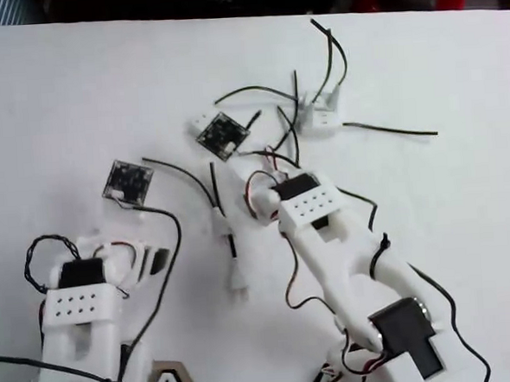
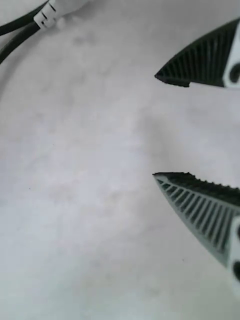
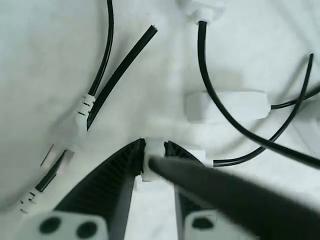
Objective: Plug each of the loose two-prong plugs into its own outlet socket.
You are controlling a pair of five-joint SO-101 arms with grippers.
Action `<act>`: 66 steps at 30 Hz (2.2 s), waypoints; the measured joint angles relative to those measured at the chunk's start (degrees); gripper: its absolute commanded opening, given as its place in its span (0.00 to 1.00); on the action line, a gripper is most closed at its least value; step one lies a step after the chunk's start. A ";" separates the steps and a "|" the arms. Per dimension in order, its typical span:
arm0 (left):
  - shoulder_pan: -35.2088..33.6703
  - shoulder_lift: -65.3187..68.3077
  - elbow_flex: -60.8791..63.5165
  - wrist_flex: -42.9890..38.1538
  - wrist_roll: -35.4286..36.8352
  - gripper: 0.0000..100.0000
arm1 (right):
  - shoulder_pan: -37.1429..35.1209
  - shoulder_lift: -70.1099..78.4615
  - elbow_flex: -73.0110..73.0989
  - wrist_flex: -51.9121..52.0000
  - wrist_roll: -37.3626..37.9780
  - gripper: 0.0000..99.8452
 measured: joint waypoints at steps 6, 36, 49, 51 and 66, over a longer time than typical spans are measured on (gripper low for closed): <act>0.00 0.00 0.00 0.00 0.00 0.28 | -0.18 -3.69 3.69 0.70 -0.09 0.02; 0.00 0.00 0.53 0.00 0.00 0.28 | 6.68 -2.55 6.86 7.21 -0.18 0.02; 0.00 0.00 0.53 0.00 0.00 0.28 | -1.14 -1.49 6.86 -4.31 -9.32 0.02; 0.00 0.00 0.53 0.00 0.00 0.28 | -1.58 -3.43 6.86 -5.01 -10.90 0.02; 0.00 0.00 0.53 0.00 0.00 0.28 | -1.67 -8.79 17.32 -24.70 -16.35 0.02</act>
